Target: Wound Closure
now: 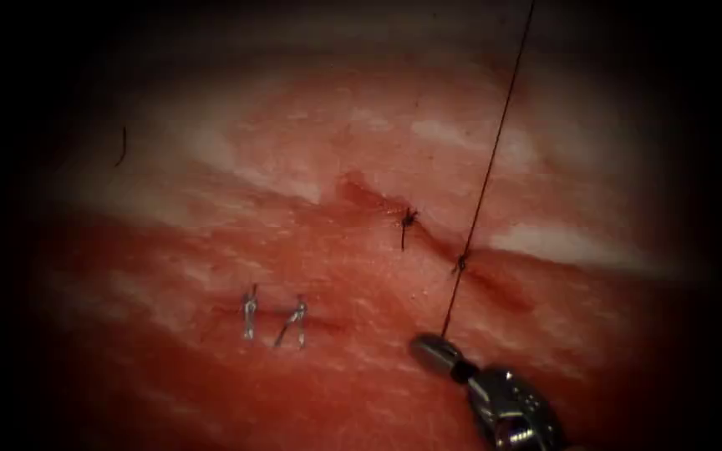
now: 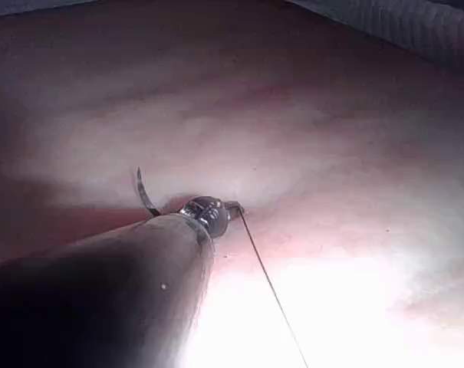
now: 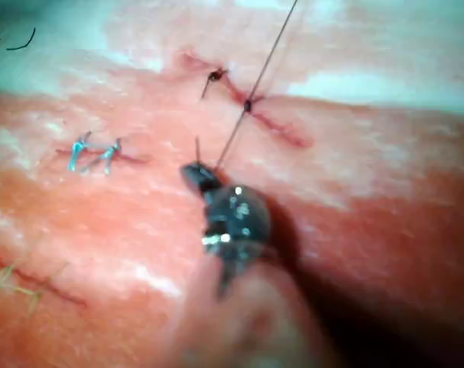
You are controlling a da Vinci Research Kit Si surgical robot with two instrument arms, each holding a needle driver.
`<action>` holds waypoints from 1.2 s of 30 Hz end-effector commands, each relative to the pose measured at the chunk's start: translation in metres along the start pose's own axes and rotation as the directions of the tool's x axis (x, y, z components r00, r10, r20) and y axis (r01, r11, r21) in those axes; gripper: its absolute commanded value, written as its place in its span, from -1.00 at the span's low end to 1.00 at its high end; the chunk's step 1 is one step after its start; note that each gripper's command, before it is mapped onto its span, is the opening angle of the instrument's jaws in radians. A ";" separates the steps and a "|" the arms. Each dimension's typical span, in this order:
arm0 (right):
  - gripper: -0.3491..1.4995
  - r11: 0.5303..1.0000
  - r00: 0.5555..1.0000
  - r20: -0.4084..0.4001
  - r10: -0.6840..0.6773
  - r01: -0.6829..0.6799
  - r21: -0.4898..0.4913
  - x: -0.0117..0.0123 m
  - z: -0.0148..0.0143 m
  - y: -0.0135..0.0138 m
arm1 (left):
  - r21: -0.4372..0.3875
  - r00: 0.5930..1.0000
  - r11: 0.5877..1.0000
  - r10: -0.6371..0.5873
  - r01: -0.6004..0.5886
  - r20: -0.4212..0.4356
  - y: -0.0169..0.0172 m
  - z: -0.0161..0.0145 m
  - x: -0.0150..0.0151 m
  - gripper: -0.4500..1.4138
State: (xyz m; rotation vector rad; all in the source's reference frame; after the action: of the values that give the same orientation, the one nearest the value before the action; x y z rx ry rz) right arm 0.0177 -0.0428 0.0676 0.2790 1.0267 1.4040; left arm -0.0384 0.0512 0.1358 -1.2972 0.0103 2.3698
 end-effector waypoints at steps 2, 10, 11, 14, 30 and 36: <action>-1.00 1.000 1.000 -0.002 0.002 -0.002 0.004 -0.0004 0.0008 -0.0001 | -0.010 1.000 1.000 0.004 -0.004 -0.006 -0.0004 -0.0001 0.0000 -1.00; 0.71 0.982 0.990 -0.138 0.009 0.018 0.190 0.0020 0.0012 0.0002 | -0.036 0.993 0.999 -0.023 0.019 -0.117 0.0009 -0.0055 0.0021 -1.00; 0.71 0.978 0.990 -0.143 -0.006 0.035 0.205 0.0023 0.0013 0.0003 | -0.046 0.990 0.998 -0.037 0.030 -0.138 0.0013 -0.0067 0.0027 -1.00; 0.73 0.949 0.954 -0.191 -0.230 0.263 0.171 0.0032 0.0014 0.0008 | -0.076 0.976 0.993 -0.104 0.091 -0.193 0.0024 -0.0099 0.0042 -1.00; 0.36 0.980 0.987 -0.089 -0.133 0.144 0.140 0.0119 -0.0011 0.0069 | -0.262 0.903 0.942 -0.291 0.211 -0.316 0.0110 -0.0308 0.0131 -1.00; 0.33 0.993 0.998 -0.055 0.010 -0.003 0.114 0.0126 0.0011 0.0098 | -0.297 0.907 0.938 -0.275 0.180 -0.319 0.0153 -0.0372 0.0171 -1.00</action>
State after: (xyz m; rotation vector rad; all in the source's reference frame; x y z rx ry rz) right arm 0.0091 -0.0292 0.0692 0.3298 1.1501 1.3760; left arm -0.0219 0.0352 0.0968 -1.7361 -0.3450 1.9526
